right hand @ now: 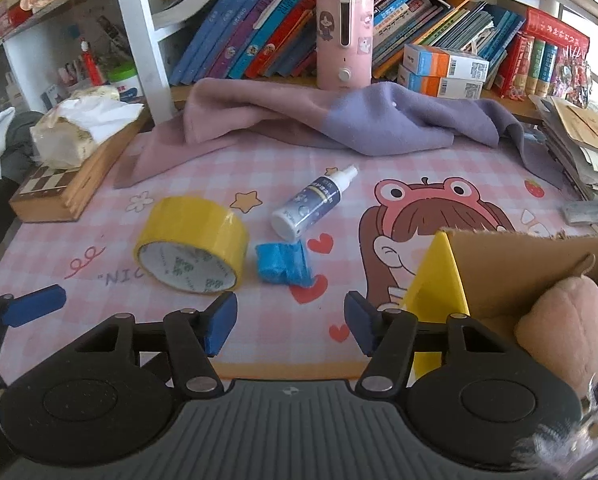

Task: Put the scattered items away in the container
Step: 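Move both tools toward the yellow tape roll and blue packet, then grasp the yellow tape roll with the left tool while the right tool grasps the blue packet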

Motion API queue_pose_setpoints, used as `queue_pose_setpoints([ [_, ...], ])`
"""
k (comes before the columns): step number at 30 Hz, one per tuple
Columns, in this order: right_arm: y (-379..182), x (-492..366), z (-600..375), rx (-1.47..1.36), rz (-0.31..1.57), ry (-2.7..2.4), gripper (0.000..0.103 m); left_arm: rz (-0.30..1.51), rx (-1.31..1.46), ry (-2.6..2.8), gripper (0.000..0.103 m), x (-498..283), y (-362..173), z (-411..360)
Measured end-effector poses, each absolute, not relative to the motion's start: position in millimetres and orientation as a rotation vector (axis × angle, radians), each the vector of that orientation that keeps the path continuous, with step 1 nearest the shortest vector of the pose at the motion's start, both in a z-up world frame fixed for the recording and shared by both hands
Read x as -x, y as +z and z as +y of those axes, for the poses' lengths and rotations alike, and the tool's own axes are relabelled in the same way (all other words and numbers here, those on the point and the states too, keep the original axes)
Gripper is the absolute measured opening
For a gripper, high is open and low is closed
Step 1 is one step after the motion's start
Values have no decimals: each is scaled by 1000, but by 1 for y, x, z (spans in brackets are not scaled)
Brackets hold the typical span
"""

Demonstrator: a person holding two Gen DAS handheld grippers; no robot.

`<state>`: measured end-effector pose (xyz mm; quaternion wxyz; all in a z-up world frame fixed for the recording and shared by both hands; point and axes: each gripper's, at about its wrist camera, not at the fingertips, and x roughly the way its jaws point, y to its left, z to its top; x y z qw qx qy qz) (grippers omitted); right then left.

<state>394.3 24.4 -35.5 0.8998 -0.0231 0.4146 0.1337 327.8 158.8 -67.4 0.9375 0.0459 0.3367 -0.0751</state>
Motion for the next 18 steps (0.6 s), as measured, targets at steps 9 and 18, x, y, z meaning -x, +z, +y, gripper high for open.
queue_pose_setpoints([
  [9, -49, -416, 31, 59, 887, 260, 56, 642, -87, -133, 103, -362, -89, 144],
  [18, -60, -438, 35, 73, 884, 254, 53, 600, -153, -69, 103, -392, -106, 124],
])
